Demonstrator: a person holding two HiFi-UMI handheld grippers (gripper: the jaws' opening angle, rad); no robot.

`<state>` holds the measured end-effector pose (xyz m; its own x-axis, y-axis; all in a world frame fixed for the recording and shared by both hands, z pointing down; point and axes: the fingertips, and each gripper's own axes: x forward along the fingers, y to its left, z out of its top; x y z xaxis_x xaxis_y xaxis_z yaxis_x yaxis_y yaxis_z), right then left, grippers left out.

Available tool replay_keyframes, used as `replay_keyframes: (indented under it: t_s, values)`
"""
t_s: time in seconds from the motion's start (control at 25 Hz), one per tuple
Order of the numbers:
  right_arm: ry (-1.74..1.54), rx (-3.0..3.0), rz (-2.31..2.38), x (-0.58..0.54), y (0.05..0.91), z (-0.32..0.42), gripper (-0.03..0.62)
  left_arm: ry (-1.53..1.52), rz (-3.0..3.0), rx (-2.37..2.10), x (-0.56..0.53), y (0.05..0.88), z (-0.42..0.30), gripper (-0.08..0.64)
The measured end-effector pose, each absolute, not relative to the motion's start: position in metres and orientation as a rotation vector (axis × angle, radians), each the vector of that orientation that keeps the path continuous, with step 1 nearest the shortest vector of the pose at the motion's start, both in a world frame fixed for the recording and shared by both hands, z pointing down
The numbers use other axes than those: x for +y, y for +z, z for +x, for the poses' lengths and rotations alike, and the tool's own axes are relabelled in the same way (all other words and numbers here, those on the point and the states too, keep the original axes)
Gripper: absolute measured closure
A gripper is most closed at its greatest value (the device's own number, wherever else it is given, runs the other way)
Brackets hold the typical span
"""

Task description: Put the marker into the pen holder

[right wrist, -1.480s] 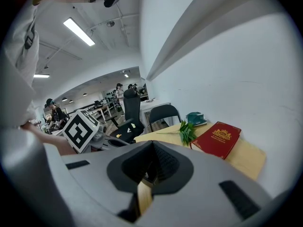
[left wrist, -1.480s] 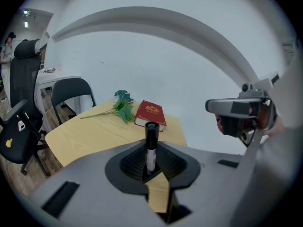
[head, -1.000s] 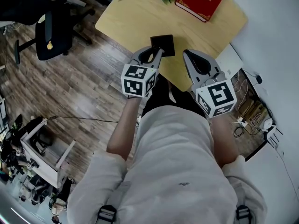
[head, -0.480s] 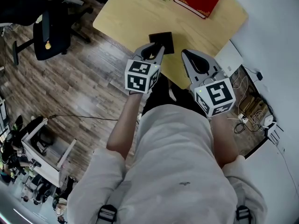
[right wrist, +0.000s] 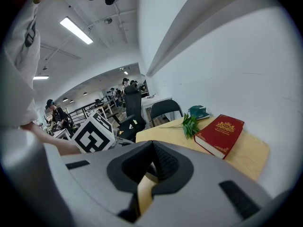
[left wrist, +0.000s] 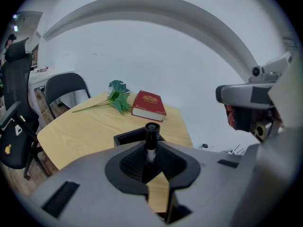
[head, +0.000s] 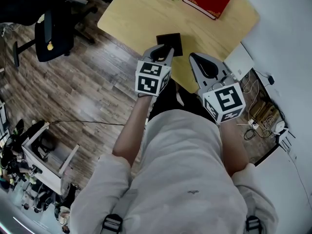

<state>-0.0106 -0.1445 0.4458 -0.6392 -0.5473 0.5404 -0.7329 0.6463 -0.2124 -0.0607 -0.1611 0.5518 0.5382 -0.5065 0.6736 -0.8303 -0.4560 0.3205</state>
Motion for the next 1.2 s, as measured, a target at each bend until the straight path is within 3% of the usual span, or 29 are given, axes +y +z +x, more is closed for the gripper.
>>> replay_keyframes:
  t_s: [1.2]
  values:
    - [0.593,-2.435,1.001,-0.144,0.447,-0.016,0.592,0.792,2.119,-1.057,-0.157,0.568,-0.054,0.491]
